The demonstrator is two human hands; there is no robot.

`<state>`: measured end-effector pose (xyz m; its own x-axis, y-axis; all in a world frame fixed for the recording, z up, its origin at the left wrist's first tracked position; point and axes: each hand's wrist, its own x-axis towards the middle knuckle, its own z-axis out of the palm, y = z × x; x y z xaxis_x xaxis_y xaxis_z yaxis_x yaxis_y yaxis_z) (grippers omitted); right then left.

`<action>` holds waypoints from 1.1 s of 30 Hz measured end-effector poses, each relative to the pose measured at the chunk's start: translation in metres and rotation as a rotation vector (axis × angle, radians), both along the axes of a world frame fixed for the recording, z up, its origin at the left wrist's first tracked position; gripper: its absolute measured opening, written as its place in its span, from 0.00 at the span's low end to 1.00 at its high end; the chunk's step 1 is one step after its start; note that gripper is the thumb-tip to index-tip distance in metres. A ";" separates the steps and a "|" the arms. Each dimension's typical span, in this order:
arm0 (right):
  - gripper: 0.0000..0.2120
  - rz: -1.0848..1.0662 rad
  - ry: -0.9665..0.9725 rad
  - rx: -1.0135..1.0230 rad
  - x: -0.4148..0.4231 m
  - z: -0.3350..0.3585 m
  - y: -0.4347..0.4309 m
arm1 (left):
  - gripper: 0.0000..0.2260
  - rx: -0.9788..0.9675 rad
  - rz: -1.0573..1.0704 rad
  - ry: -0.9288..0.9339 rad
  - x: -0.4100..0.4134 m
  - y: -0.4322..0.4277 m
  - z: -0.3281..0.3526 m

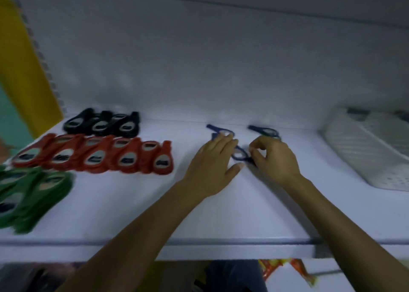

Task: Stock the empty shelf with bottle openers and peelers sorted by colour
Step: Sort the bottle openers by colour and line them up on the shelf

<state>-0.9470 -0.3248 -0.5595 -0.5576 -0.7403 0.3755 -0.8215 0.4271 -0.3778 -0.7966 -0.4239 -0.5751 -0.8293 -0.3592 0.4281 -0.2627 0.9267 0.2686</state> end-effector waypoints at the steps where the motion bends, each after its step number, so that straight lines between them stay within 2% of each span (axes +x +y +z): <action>1: 0.08 -0.055 -0.023 -0.002 -0.014 -0.001 0.003 | 0.27 0.012 0.006 -0.022 -0.014 -0.001 -0.002; 5: 0.11 -0.244 -0.072 0.040 -0.062 -0.008 -0.005 | 0.23 0.049 0.021 -0.147 -0.041 -0.009 -0.016; 10: 0.14 -0.399 -0.018 0.177 -0.084 -0.014 -0.030 | 0.24 0.158 -0.005 -0.107 -0.040 -0.013 -0.022; 13: 0.14 -0.397 0.014 0.122 -0.089 -0.016 -0.031 | 0.25 0.198 -0.014 -0.081 -0.041 -0.014 -0.026; 18: 0.14 -0.311 0.237 0.250 -0.081 -0.013 -0.027 | 0.24 0.219 -0.036 -0.035 -0.041 -0.015 -0.029; 22: 0.07 -0.277 0.291 0.220 -0.072 -0.003 -0.023 | 0.24 0.244 -0.020 0.010 -0.042 -0.013 -0.024; 25: 0.09 -0.192 0.064 0.018 -0.057 0.008 -0.023 | 0.28 0.190 0.013 0.051 -0.042 -0.013 -0.018; 29: 0.13 0.001 -0.587 -0.245 -0.027 0.032 -0.014 | 0.29 0.036 0.060 0.106 -0.038 -0.011 -0.009; 31: 0.12 0.073 -0.790 -0.266 -0.012 0.045 -0.006 | 0.26 -0.050 0.111 0.171 -0.032 -0.009 -0.001; 33: 0.12 0.121 -0.915 -0.269 -0.001 0.055 0.001 | 0.17 -0.131 0.129 0.290 -0.023 -0.009 0.010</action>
